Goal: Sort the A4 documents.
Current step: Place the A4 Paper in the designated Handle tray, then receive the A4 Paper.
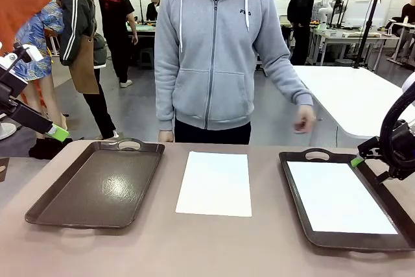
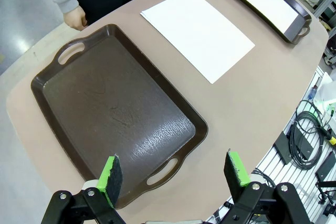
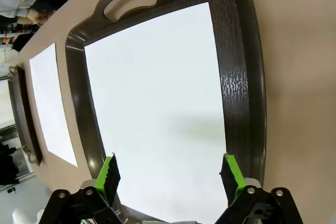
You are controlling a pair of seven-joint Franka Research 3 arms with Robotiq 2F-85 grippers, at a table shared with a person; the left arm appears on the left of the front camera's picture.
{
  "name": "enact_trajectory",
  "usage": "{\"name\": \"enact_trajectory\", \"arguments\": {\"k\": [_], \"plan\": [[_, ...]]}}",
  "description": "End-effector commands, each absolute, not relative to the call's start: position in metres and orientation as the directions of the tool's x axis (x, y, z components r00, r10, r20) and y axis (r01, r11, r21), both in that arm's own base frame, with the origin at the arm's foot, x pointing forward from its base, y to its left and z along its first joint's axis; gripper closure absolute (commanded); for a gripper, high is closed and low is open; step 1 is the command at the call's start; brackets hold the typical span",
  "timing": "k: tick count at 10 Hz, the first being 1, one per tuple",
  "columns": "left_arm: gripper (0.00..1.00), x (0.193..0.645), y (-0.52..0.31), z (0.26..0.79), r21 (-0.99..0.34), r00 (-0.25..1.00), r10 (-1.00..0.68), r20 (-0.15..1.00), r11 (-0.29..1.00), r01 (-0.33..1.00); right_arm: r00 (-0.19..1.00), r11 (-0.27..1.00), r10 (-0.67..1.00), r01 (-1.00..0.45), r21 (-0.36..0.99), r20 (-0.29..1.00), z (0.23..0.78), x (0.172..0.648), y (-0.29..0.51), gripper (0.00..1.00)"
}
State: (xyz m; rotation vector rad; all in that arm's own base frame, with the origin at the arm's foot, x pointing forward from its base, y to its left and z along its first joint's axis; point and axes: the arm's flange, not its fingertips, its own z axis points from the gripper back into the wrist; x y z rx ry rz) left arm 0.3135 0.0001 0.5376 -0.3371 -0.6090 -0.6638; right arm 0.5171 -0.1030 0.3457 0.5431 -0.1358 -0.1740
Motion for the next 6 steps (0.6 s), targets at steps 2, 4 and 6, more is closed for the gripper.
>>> {"name": "enact_trajectory", "arguments": {"k": [2, 4, 6], "plan": [[0.00, 0.3139, 0.0010, 0.5366, -0.112, 0.622, -0.468, 0.628, 0.737, 0.667, 0.977, 0.842, -0.198, 0.125, 0.524, 0.084, 0.3459, 0.5182, -0.1044, 0.00], [0.00, 0.3139, 0.0010, 0.5366, -0.112, 0.622, -0.468, 0.628, 0.737, 0.667, 0.977, 0.842, -0.198, 0.125, 0.524, 0.084, 0.3459, 0.5182, -0.1044, 0.00], [0.00, 0.3139, 0.0010, 0.5366, -0.112, 0.622, -0.468, 0.628, 0.737, 0.667, 0.977, 0.842, -0.198, 0.125, 0.524, 0.084, 0.3459, 0.5182, -0.1044, 0.00]]}}
